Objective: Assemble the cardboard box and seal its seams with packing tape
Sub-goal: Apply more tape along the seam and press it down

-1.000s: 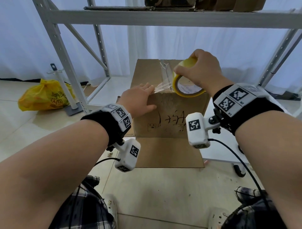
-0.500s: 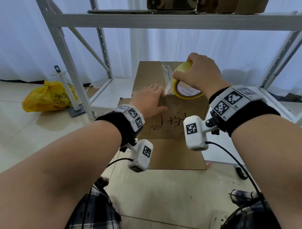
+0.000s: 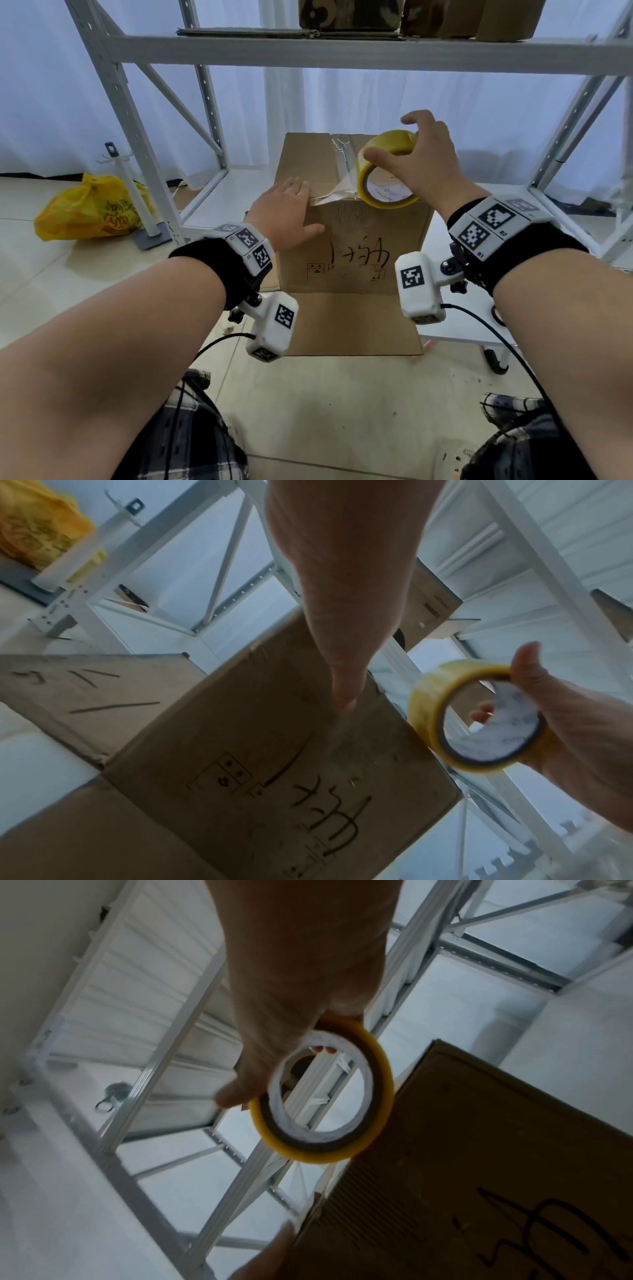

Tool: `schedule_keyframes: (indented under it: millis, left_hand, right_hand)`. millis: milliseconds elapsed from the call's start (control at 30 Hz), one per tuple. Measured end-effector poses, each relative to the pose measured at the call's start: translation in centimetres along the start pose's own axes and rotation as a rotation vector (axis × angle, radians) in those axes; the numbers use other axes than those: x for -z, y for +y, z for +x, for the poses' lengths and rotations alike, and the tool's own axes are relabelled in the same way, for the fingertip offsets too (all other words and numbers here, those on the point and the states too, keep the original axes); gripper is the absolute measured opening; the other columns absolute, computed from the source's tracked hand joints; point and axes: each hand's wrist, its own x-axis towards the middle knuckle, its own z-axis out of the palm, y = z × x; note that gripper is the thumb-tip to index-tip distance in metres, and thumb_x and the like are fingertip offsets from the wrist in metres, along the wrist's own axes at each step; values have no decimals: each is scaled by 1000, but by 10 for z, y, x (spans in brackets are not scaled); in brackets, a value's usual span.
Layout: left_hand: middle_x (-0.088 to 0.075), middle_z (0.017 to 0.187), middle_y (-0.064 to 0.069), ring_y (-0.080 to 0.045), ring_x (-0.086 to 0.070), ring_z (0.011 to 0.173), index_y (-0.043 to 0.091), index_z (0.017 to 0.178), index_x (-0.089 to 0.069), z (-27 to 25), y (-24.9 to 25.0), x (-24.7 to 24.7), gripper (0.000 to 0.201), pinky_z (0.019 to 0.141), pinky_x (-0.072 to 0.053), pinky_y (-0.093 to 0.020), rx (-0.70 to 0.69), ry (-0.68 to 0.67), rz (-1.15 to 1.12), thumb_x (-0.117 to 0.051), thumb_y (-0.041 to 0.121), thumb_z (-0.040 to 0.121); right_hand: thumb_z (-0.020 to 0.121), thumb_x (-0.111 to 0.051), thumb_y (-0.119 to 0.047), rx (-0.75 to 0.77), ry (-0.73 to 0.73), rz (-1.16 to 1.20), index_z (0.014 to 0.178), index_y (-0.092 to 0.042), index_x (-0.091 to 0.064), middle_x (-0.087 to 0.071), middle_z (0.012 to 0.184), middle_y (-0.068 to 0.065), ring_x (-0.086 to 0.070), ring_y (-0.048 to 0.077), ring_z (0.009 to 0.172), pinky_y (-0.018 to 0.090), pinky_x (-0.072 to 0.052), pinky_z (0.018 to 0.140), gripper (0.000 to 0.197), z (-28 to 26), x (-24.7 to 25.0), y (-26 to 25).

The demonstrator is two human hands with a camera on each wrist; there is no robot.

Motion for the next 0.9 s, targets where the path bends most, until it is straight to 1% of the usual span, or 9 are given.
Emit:
schedule_keyframes:
  millis: [133, 233, 300, 367, 500, 633, 700, 800, 900]
  left_hand:
    - [-18, 158, -3, -18, -18, 145, 16, 151, -16, 5, 23, 2, 69, 116, -16, -34, -77, 47, -54, -46, 45, 96]
    - [-26, 155, 1, -17, -25, 142, 20, 149, -25, 11, 19, 3, 53, 113, -24, -35, -64, 82, -107, -44, 23, 100]
    - [-26, 155, 2, -16, -25, 142, 21, 149, -26, 12, 13, 3, 51, 113, -22, -33, -62, 56, -122, -41, 14, 101]
    - [-27, 155, 2, -16, -25, 142, 21, 149, -26, 11, 10, 1, 50, 113, -22, -31, -84, 58, -109, -40, 14, 101]
    - [-32, 153, 2, -16, -32, 139, 21, 148, -28, 7, 2, -2, 47, 109, -32, -34, -116, 101, -43, -39, 19, 102]
    - [-30, 154, -1, -19, -32, 139, 19, 148, -26, 2, 1, -2, 48, 107, -35, -38, -96, 97, 16, -37, 22, 102]
    - [-32, 153, -3, -21, -35, 138, 19, 148, -25, 0, 7, -4, 50, 105, -38, -39, -95, 119, 30, -38, 26, 101]
    - [-40, 147, -2, -24, -45, 129, 20, 148, -27, -2, 12, -4, 52, 97, -44, -39, -107, 153, 42, -39, 33, 99]
    - [-39, 148, -2, -26, -43, 131, 20, 148, -28, -1, 13, -2, 48, 100, -44, -41, -90, 137, 44, -34, 30, 101]
  right_hand:
    - [91, -62, -30, -18, -41, -29, 130, -9, -42, -54, 120, 12, -50, 27, 111, 27, -35, 84, 49, 1, 5, 20]
    - [97, -49, -28, -135, -57, 33, 117, -11, -47, -55, 105, 7, -52, 24, 98, 29, -38, 78, 27, -1, 3, 29]
    - [91, -49, -37, -230, -89, 122, 106, -10, -51, -58, 103, 6, -55, 25, 97, 34, -44, 82, 31, -3, -1, 30]
    - [82, -46, -43, -272, -97, 158, 106, -9, -57, -62, 104, 10, -57, 29, 98, 40, -47, 87, 43, -4, -5, 30]
    - [85, -38, -39, -239, -86, -1, 97, -9, -58, -59, 90, 8, -55, 30, 89, 33, -39, 72, 38, -7, -5, 25]
    - [90, -45, -32, -229, -46, -92, 110, -11, -49, -55, 102, 7, -52, 28, 95, 36, -42, 79, 29, -11, -5, 27]
    - [88, -53, -17, -169, 56, -89, 118, -10, -42, -50, 114, 11, -51, 29, 102, 36, -42, 81, 33, -13, -4, 24]
    - [82, -51, 6, 67, 198, -154, 133, -15, -38, -42, 125, 14, -50, 29, 108, 33, -42, 82, 57, -16, -2, 13]
    - [83, -43, 11, 274, 128, -285, 140, -19, -39, -45, 122, 16, -49, 31, 109, 34, -40, 83, 65, -20, -7, 1]
